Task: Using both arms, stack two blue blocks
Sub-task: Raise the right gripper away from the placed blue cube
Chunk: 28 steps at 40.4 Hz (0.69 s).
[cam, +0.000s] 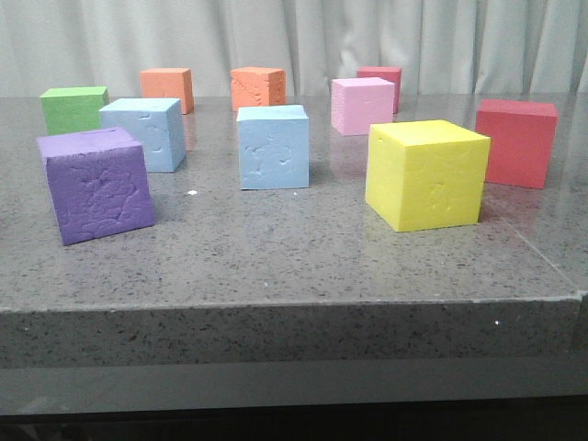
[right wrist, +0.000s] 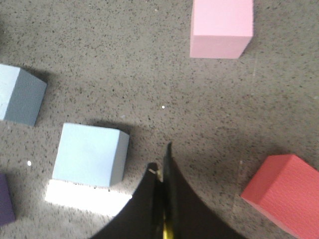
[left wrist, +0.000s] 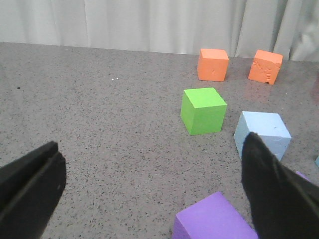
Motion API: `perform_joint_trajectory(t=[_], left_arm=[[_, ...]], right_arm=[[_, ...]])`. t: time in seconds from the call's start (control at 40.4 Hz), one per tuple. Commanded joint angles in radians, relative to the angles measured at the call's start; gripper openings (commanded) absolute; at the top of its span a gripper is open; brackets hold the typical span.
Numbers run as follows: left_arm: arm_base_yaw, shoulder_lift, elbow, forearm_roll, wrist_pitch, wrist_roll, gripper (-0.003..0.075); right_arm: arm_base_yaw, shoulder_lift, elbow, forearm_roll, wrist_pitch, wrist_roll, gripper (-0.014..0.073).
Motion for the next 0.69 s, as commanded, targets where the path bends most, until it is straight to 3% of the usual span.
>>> perform_joint_trajectory(t=[0.0,0.173,0.445,0.668], left_arm=[[-0.008,0.013,-0.028,-0.011,-0.083,0.002,0.0692],[-0.008,0.013,-0.028,-0.011,-0.083,0.002,0.0692],[-0.008,0.013,-0.028,-0.011,-0.083,0.002,0.0692],[-0.008,0.013,-0.028,-0.011,-0.083,0.002,0.0692]], right_arm=[[-0.013,-0.111,0.032,-0.004,-0.033,-0.041,-0.0062],[-0.078,-0.247,0.22,-0.006,-0.09,-0.051,-0.0062],[-0.242,-0.544,0.646,-0.006,-0.233,-0.073,-0.0062],[-0.252,-0.853,1.004,-0.005,-0.407,-0.073,-0.0062]])
